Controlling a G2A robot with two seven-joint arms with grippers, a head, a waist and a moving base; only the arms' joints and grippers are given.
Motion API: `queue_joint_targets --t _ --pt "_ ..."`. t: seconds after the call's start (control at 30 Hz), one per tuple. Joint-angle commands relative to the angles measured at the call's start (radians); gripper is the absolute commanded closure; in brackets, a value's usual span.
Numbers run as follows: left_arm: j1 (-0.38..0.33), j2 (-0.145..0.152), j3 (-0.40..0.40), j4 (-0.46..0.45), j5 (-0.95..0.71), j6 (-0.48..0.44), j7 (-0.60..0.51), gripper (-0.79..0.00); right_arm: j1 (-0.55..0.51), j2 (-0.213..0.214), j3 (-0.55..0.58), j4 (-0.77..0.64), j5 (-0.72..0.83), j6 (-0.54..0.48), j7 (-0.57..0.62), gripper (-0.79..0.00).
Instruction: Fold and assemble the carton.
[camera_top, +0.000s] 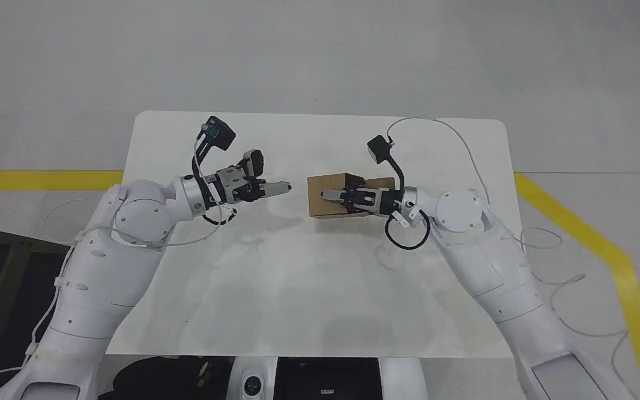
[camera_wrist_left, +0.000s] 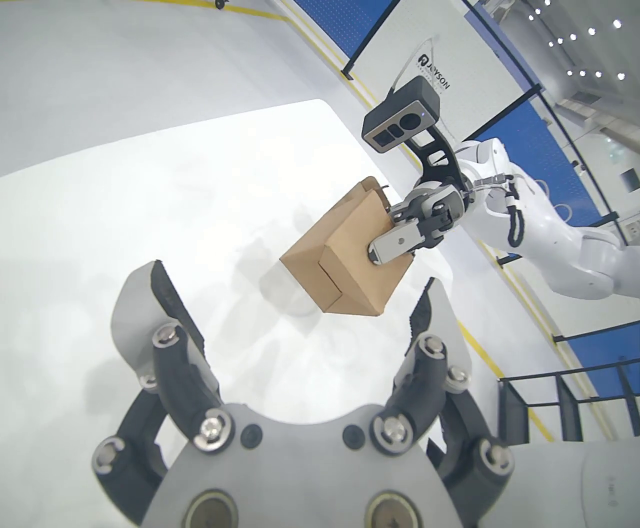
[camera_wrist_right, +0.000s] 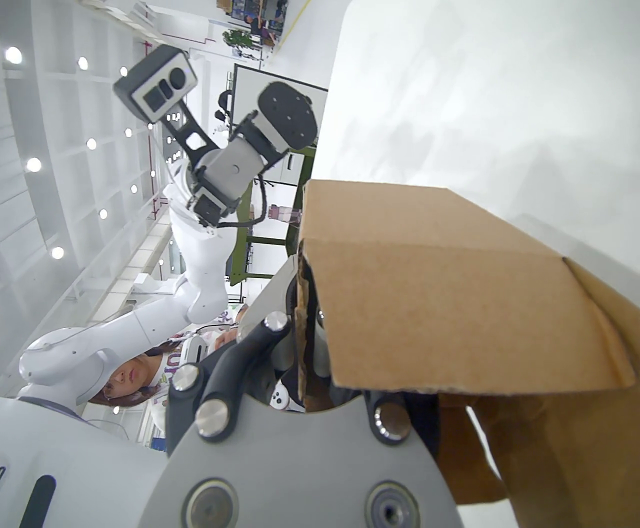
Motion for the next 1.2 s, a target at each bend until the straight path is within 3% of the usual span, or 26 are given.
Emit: queue_joint_targets --t 0.0,0.07,0.13,0.2,0.27,0.3,0.53,0.8,1.17 --pt "0.010 0.000 -0.001 -0.003 0.042 -0.004 0.028 -0.785 0.009 -0.006 -0.021 0.015 -0.006 0.013 -0.008 0.000" --pt "0.016 0.001 -0.003 -0.001 0.064 -0.009 0.044 -0.785 0.019 -0.013 -0.042 0.032 -0.010 0.020 -0.016 0.000" --pt "0.021 0.002 -0.009 0.004 0.079 -0.014 0.054 -0.785 0.029 -0.021 -0.061 0.054 -0.010 0.023 -0.029 -0.126" --pt "0.026 0.003 -0.014 0.007 0.094 -0.017 0.062 -0.785 0.039 -0.028 -0.077 0.075 -0.010 0.021 -0.042 -0.329" --pt "0.029 0.005 -0.021 0.010 0.115 -0.018 0.071 -0.785 0.048 -0.034 -0.087 0.090 -0.013 0.019 -0.054 -0.736" --pt "0.032 0.005 -0.023 0.011 0.128 -0.017 0.077 -0.785 0.051 -0.037 -0.092 0.093 -0.010 0.013 -0.056 -0.785" --pt "0.046 0.004 -0.005 0.010 0.300 0.010 0.152 -0.785 0.050 -0.036 -0.091 0.069 -0.041 -0.018 -0.030 -0.785" --pt "0.071 -0.003 0.033 -0.009 0.466 0.028 0.250 -0.785 0.018 -0.012 -0.055 -0.013 -0.124 0.052 0.029 -0.785" --pt "0.088 -0.010 0.087 -0.042 0.675 -0.003 0.365 -0.785 -0.092 0.037 0.096 -0.195 -0.111 0.081 0.102 -0.785"
